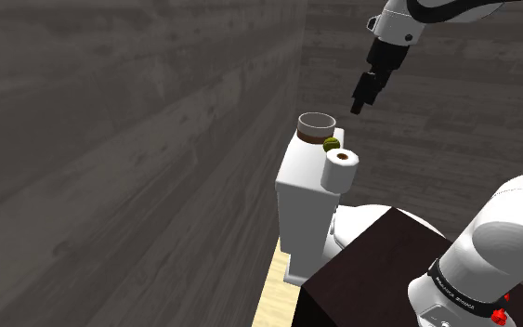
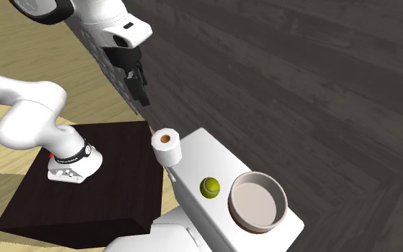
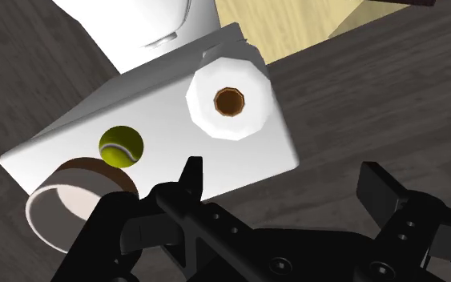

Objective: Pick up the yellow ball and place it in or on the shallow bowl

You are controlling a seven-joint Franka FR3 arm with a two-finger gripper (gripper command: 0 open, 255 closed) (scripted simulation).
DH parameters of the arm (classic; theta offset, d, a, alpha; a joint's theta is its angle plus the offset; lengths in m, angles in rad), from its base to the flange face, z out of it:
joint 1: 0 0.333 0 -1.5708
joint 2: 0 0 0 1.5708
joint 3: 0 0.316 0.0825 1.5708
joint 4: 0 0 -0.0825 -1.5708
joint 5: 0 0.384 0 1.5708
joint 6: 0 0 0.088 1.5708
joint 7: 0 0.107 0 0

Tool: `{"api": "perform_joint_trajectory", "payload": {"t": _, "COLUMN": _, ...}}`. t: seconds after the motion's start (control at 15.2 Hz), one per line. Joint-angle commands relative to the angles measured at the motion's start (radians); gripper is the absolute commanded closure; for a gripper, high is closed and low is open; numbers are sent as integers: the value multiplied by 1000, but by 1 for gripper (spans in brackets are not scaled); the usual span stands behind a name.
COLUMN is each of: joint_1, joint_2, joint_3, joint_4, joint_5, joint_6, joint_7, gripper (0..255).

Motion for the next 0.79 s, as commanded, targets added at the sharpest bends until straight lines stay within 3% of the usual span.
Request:
{"api": "perform_joint_trajectory", "payload": {"t": 0.0, "joint_1": -8, "joint_2": 25, "joint_3": -23, "joint_4": -41, "joint_5": -14, "joint_6": 80, "joint_7": -30, "gripper": 0}}
{"api": "perform_joint_trajectory", "payload": {"t": 0.73, "joint_1": -39, "joint_2": 281, "joint_3": -175, "joint_4": -138, "joint_5": -47, "joint_6": 500, "joint_7": -211, "gripper": 0}}
